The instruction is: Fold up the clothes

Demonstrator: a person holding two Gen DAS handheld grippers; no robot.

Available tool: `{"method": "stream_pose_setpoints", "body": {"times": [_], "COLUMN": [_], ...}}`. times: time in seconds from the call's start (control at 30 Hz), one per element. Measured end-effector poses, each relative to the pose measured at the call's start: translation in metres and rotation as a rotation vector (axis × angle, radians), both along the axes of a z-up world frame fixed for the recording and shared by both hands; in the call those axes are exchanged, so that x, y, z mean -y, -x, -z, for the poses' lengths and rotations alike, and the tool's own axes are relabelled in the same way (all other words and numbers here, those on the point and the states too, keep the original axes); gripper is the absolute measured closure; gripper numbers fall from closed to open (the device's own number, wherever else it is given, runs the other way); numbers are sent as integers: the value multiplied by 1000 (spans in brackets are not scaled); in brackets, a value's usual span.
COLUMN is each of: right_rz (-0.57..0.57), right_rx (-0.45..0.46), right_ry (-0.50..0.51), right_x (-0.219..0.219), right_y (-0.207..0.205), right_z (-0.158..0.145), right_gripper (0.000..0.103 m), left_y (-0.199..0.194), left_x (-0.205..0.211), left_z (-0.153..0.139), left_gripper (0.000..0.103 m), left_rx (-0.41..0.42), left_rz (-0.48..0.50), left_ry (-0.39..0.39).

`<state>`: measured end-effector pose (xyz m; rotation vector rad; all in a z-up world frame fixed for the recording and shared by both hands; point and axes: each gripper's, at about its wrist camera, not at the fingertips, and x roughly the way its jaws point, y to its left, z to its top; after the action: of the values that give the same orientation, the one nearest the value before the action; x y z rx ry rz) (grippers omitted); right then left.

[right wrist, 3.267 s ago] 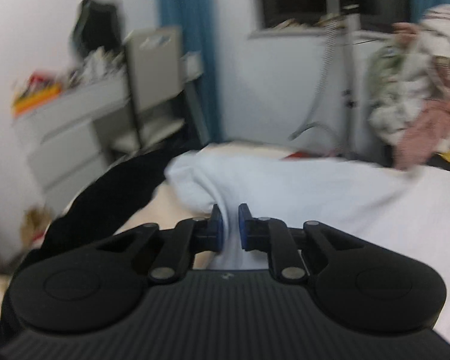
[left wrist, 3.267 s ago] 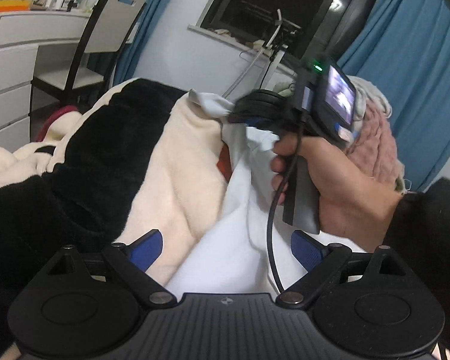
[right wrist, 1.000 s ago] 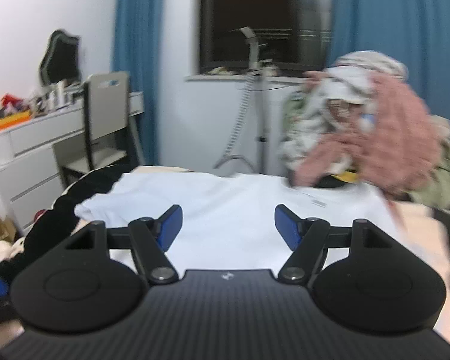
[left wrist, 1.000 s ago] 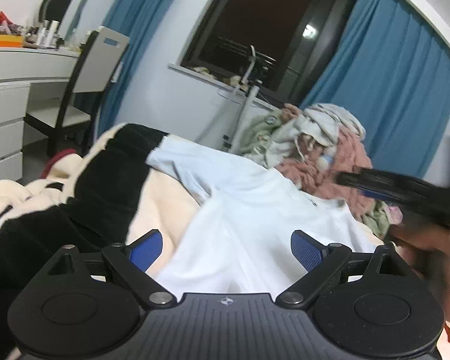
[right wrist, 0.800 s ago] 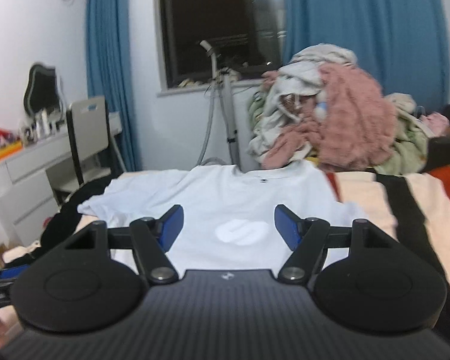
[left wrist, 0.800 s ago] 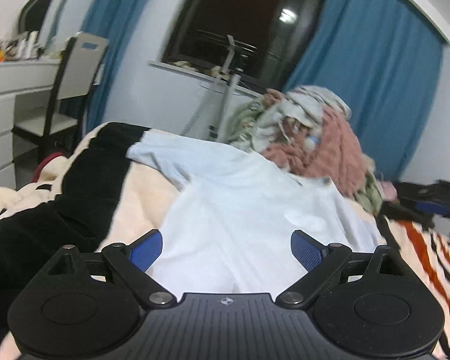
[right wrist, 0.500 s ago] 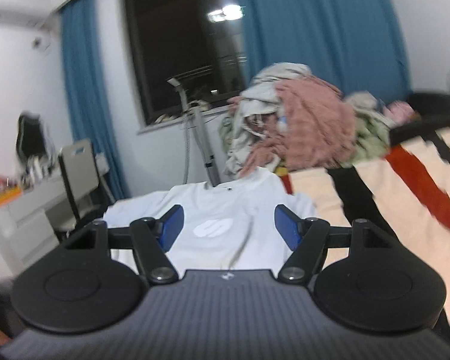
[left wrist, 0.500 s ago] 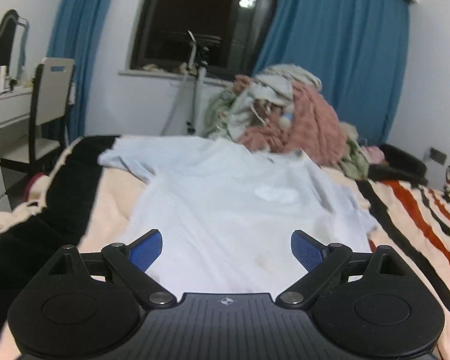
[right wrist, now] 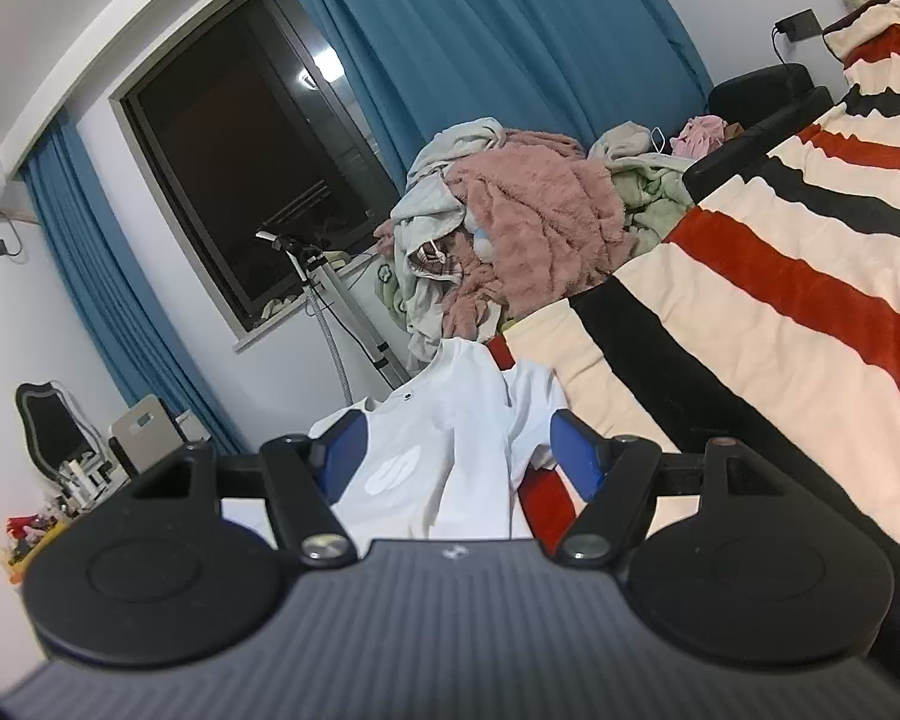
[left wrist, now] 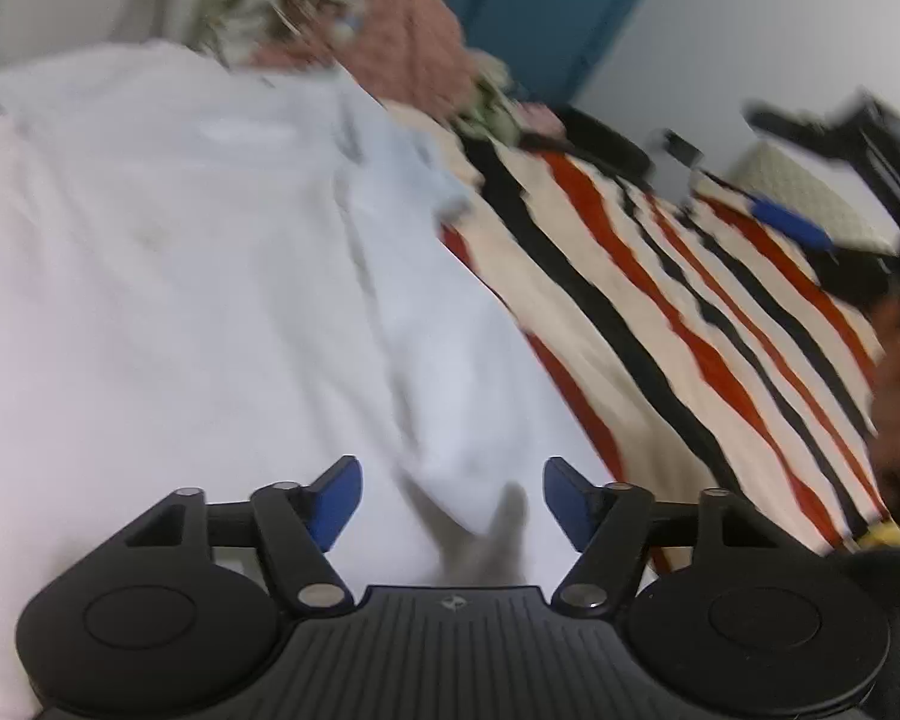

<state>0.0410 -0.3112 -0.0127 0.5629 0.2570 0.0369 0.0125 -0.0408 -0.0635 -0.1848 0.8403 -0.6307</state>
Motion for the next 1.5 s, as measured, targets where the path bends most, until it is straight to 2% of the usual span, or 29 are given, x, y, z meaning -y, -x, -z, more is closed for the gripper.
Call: {"method": "stream_pose_setpoints", "body": {"times": [0.03,0.13,0.2,0.23,0.43,0.57,0.8,0.83,0.87,0.93,0.97,1.0,1.03,1.1,1.33,1.5], "right_rz": [-3,-2,9,19,133,196,241,233,224,199,187,177,166,146,85,32], "right_rx": [0,14,36,48,102,116,116,106,94,63,51,49,46,41,9,-38], "right_ry": [1,-13,-29,-34,-39,-30,33,37,38,20,12,4,-3,-17,-33,-142], "right_x": [0,2,5,7,19,28,37,37,37,39,39,39,39,39,30,28], "right_y": [1,5,9,11,23,28,25,21,18,9,6,4,2,-1,-4,-12], "right_z": [0,-1,-2,-3,-6,-6,-2,1,3,10,13,14,15,16,19,27], "right_gripper": [33,33,33,33,33,33,33,33,33,33,33,33,33,33,33,33], "left_y": [2,7,10,12,6,-7,-20,-22,-24,-27,-29,-31,-33,-36,-33,-34], "left_x": [6,14,19,21,67,126,140,142,144,147,148,150,152,155,68,-1], "left_z": [5,9,11,12,-2,2,8,9,9,11,12,13,14,15,-20,-31], "left_gripper": [37,53,91,96,100,100,99,97,91,71,55,44,40,25,18,10], "left_rx": [-13,0,11,16,39,-8,-32,-35,-38,-44,-47,-50,-53,-59,53,89], "left_rz": [24,65,91,104,192,242,234,232,230,227,225,224,222,218,62,-93], "left_ry": [-18,-19,-16,-15,48,66,19,12,4,-10,-17,-24,-31,-46,-93,-95]}}
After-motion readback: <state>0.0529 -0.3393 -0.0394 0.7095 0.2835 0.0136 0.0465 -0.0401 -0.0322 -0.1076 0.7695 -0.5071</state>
